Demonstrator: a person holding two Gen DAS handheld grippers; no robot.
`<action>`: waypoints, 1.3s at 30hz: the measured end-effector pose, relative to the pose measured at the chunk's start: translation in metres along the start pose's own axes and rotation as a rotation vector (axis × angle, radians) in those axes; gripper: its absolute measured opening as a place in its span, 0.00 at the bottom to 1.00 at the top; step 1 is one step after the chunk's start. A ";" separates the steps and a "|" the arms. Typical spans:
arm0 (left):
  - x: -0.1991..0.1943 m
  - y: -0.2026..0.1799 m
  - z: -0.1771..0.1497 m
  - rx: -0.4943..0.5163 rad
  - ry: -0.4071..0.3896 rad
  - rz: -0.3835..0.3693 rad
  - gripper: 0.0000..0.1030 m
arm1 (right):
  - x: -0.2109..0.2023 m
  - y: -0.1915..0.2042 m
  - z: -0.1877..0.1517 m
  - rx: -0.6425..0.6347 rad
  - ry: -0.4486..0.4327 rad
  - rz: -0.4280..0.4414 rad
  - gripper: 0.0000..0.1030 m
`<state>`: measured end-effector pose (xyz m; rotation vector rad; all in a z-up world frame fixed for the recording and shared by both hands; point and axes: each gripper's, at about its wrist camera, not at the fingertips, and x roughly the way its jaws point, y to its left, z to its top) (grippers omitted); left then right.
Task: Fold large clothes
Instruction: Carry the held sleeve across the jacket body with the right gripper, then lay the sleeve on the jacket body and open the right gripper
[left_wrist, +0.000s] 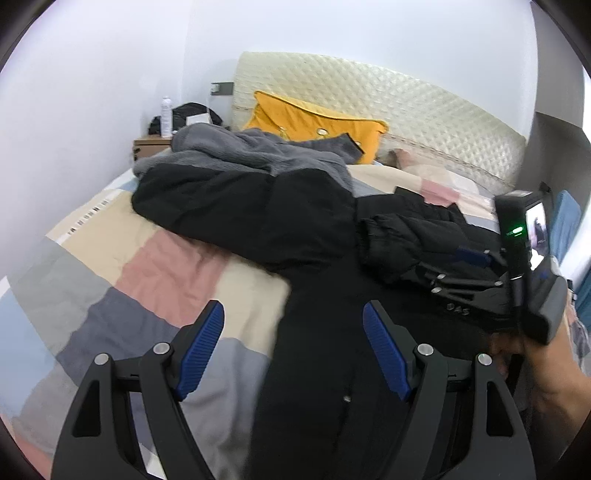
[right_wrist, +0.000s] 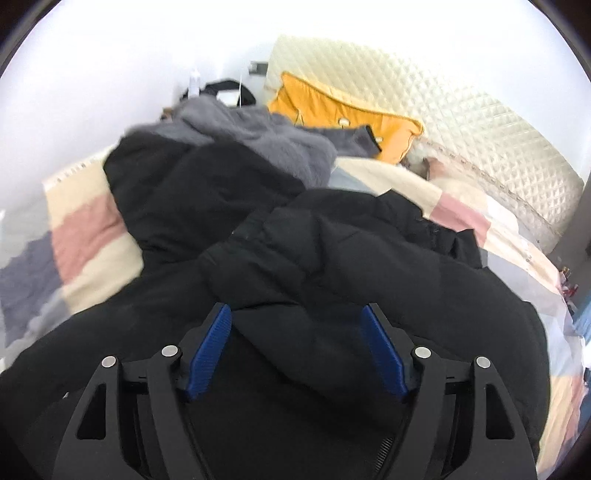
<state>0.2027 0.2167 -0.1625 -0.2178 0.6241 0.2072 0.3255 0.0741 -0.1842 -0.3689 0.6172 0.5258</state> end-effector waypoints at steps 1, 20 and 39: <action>0.000 -0.004 -0.002 0.005 0.005 -0.009 0.75 | -0.008 -0.009 -0.002 0.012 -0.013 -0.002 0.70; 0.008 -0.060 -0.025 0.048 0.066 -0.081 0.75 | -0.063 -0.198 -0.131 0.454 -0.042 -0.286 0.70; 0.020 -0.080 -0.033 0.102 0.077 -0.050 0.75 | -0.035 -0.237 -0.181 0.580 0.068 -0.360 0.75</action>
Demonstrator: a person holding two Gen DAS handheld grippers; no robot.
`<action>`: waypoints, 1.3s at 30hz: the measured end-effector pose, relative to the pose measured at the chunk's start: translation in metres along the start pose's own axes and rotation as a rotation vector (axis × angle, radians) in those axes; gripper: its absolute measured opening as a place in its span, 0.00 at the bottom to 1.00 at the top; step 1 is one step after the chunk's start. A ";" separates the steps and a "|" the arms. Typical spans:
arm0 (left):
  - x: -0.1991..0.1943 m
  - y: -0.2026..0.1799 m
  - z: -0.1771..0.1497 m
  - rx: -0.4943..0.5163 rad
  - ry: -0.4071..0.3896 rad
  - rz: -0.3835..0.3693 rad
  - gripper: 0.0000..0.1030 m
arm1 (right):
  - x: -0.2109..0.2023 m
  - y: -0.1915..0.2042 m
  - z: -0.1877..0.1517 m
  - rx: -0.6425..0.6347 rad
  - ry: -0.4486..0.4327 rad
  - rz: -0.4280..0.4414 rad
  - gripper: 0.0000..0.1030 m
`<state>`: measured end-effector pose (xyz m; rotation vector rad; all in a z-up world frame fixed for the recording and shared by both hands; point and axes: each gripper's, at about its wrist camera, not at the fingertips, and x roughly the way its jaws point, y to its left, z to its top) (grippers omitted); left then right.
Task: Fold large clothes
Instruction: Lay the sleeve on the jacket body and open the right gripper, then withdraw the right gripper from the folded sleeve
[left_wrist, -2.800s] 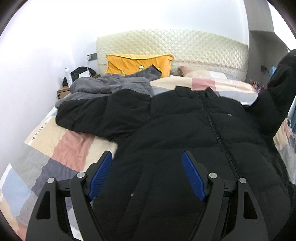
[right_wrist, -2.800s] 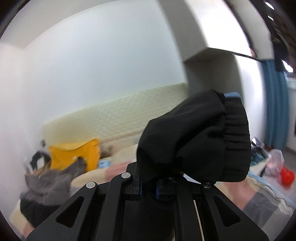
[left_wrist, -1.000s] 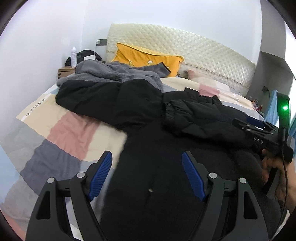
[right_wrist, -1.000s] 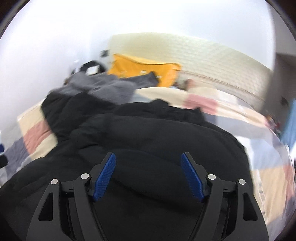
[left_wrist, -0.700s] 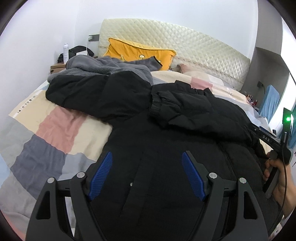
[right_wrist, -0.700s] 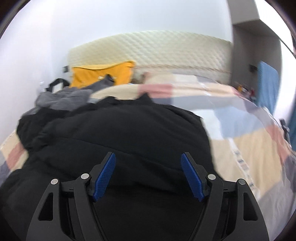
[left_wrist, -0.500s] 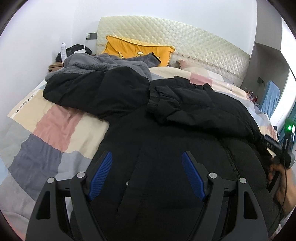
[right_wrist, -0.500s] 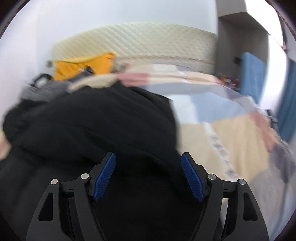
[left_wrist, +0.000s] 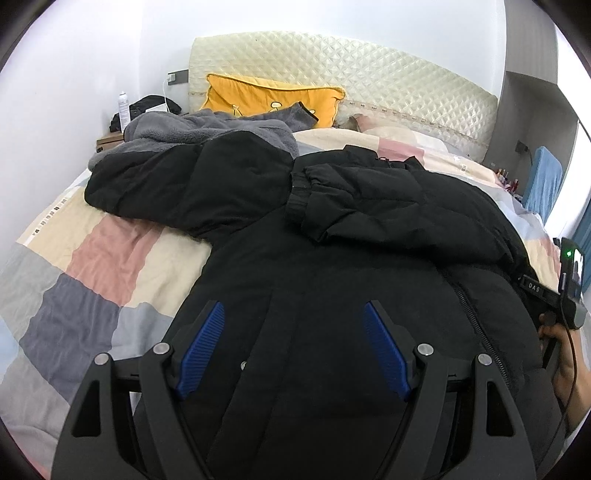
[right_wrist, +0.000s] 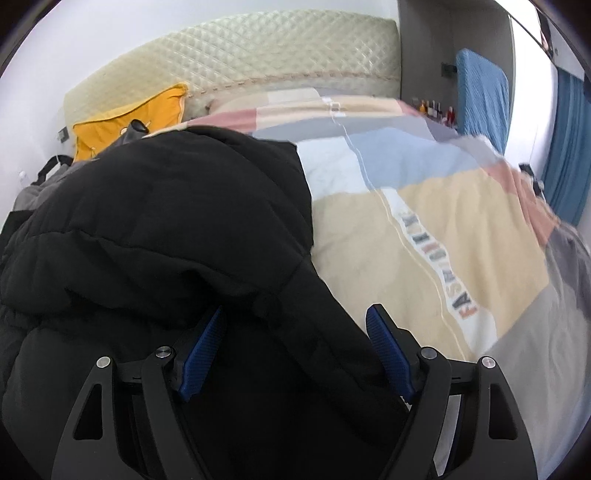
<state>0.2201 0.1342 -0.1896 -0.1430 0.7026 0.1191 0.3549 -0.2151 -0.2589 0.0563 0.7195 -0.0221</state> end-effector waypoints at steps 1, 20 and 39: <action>0.001 0.000 0.000 0.002 0.002 0.001 0.75 | 0.001 0.000 0.002 -0.006 -0.010 -0.002 0.75; 0.004 0.003 -0.003 0.004 0.012 0.051 0.75 | -0.023 -0.016 0.011 0.044 -0.074 0.002 0.75; -0.040 0.000 -0.001 0.008 -0.036 0.044 0.75 | -0.175 0.046 -0.011 -0.076 -0.162 0.240 0.77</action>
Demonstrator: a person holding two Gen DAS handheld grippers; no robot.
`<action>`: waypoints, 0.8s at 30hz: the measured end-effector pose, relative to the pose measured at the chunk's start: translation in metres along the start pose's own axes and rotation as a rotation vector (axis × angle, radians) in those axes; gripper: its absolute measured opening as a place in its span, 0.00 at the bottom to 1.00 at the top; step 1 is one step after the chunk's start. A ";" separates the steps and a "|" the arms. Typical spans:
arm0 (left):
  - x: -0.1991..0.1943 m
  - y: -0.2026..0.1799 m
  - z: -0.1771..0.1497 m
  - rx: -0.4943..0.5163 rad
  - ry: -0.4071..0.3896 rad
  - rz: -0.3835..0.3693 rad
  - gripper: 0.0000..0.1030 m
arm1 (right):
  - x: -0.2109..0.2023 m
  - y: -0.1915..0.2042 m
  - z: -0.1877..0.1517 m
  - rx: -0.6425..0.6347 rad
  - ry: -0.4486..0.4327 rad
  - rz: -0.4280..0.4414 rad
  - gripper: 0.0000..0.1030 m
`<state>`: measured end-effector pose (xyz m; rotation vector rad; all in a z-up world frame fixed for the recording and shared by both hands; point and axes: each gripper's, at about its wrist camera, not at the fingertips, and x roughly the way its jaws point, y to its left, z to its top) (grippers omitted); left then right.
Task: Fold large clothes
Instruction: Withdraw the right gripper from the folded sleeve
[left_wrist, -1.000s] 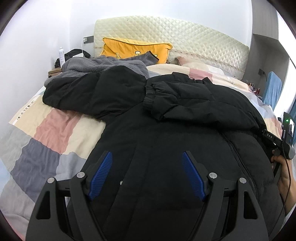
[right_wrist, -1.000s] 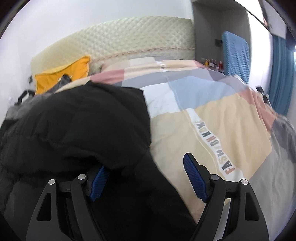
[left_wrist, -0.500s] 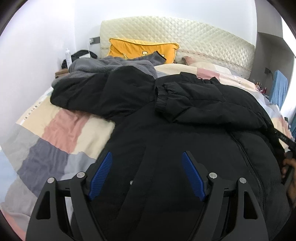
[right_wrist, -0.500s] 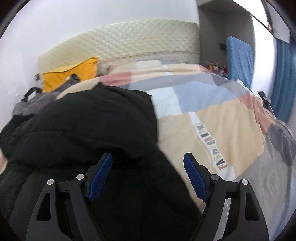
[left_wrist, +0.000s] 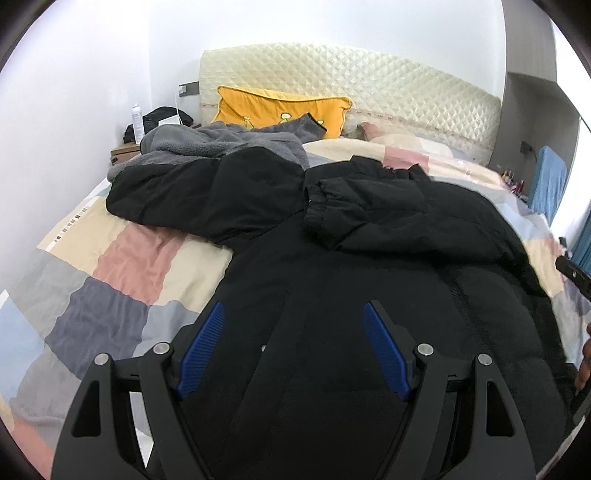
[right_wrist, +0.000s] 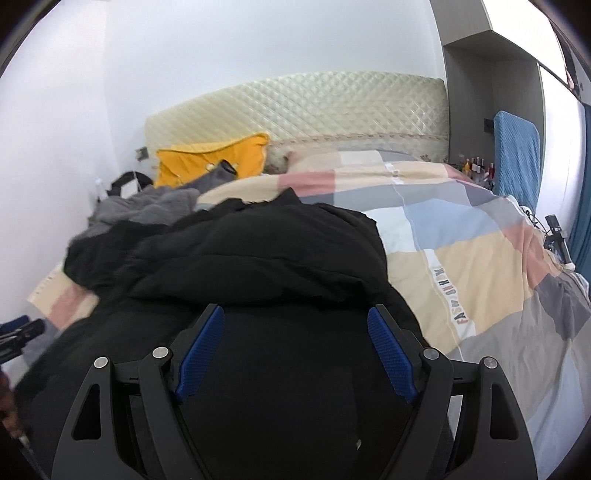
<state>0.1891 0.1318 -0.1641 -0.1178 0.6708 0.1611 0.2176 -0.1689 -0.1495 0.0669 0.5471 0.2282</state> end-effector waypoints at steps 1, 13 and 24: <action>-0.004 0.000 0.000 -0.002 -0.003 -0.005 0.75 | -0.007 0.003 0.000 -0.003 -0.006 0.006 0.77; -0.039 -0.003 -0.022 0.028 0.029 -0.029 0.75 | -0.061 0.040 -0.015 -0.068 -0.032 0.075 0.77; -0.069 -0.004 -0.023 0.036 -0.058 -0.059 0.76 | -0.104 0.032 -0.021 -0.037 -0.082 0.071 0.78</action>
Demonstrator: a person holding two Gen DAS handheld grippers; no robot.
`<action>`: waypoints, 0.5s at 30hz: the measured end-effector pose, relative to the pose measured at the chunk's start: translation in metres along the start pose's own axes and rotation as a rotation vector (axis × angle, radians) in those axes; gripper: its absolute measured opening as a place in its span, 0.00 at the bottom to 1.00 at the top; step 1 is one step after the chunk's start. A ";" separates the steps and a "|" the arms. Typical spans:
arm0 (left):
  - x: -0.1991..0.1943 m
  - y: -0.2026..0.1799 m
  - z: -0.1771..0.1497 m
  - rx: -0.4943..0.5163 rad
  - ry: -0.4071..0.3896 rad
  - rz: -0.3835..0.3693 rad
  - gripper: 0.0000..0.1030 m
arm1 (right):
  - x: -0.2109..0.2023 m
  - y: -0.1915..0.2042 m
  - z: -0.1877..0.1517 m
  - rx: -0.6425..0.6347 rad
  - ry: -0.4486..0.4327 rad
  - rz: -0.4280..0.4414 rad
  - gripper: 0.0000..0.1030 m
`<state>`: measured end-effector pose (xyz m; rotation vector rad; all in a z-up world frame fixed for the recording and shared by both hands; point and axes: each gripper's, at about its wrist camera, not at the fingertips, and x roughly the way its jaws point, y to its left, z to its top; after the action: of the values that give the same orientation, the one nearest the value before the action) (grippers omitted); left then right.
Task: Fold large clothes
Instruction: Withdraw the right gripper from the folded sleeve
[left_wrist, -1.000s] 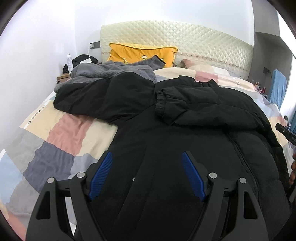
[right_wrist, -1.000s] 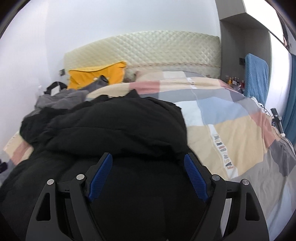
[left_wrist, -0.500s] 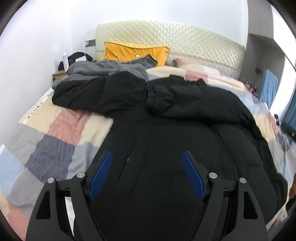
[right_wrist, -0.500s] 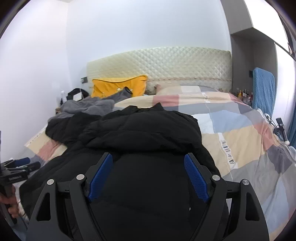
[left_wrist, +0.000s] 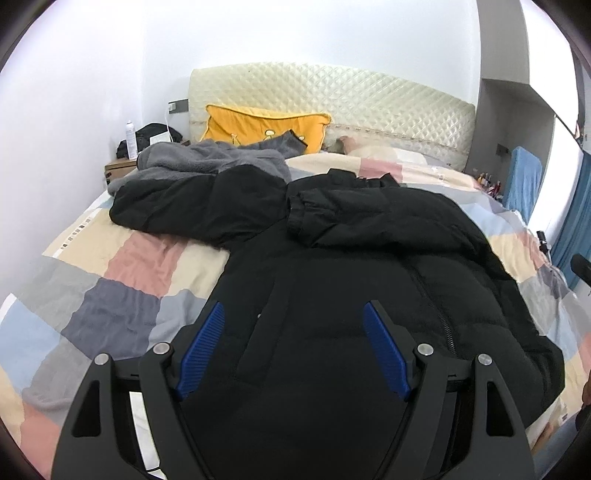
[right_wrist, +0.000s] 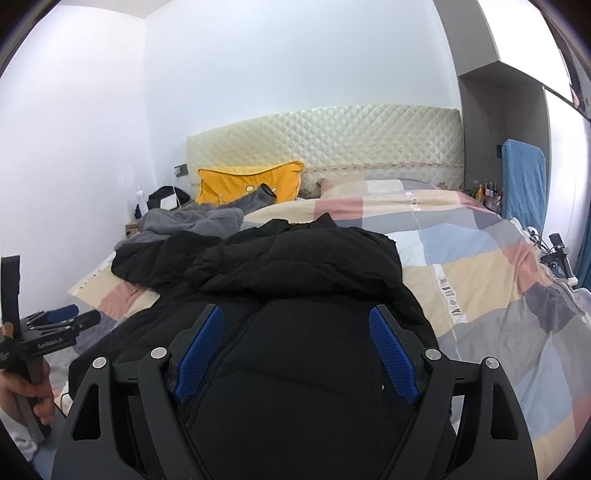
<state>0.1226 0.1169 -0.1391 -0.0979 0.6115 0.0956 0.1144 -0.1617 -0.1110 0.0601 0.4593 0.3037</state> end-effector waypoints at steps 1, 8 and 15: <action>-0.001 0.000 0.000 -0.002 -0.004 -0.002 0.75 | -0.002 0.002 -0.002 -0.002 0.002 -0.010 0.78; 0.000 -0.009 -0.001 0.002 -0.011 -0.023 0.75 | -0.018 0.013 -0.011 -0.048 -0.030 -0.059 0.78; 0.003 -0.020 -0.003 0.037 -0.022 -0.030 0.76 | -0.027 0.005 -0.021 -0.005 -0.028 -0.049 0.79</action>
<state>0.1256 0.0970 -0.1414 -0.0700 0.5893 0.0559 0.0810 -0.1655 -0.1173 0.0479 0.4320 0.2556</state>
